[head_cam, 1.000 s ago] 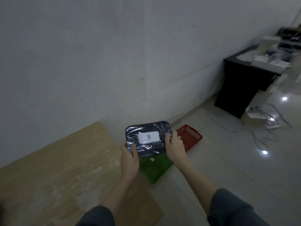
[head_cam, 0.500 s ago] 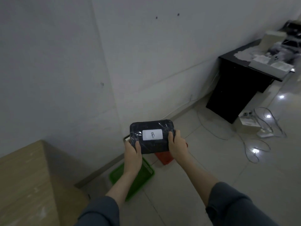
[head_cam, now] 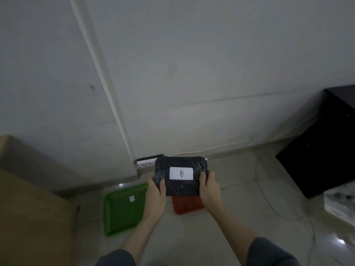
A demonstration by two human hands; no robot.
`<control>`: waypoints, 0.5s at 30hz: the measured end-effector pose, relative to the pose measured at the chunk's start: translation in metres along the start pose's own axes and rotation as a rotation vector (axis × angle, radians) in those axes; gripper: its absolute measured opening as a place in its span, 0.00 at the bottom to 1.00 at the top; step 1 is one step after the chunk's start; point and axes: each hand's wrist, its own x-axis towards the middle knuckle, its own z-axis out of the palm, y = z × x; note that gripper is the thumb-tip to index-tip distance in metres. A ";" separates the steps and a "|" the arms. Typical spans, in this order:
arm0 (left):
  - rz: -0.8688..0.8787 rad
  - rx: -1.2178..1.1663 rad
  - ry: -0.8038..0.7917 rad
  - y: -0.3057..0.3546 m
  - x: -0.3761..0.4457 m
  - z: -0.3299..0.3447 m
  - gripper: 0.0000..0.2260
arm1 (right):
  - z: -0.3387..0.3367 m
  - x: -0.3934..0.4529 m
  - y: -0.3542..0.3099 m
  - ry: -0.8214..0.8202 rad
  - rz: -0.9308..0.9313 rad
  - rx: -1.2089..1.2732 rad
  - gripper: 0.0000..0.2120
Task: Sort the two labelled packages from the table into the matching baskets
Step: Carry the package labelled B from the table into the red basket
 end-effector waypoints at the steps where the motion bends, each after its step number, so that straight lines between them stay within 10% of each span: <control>1: -0.025 -0.014 0.029 -0.002 0.002 0.018 0.07 | -0.006 0.014 0.013 -0.036 -0.022 -0.014 0.13; 15: -0.215 -0.040 0.154 -0.127 0.059 0.221 0.12 | 0.016 0.164 0.222 -0.202 -0.019 -0.123 0.15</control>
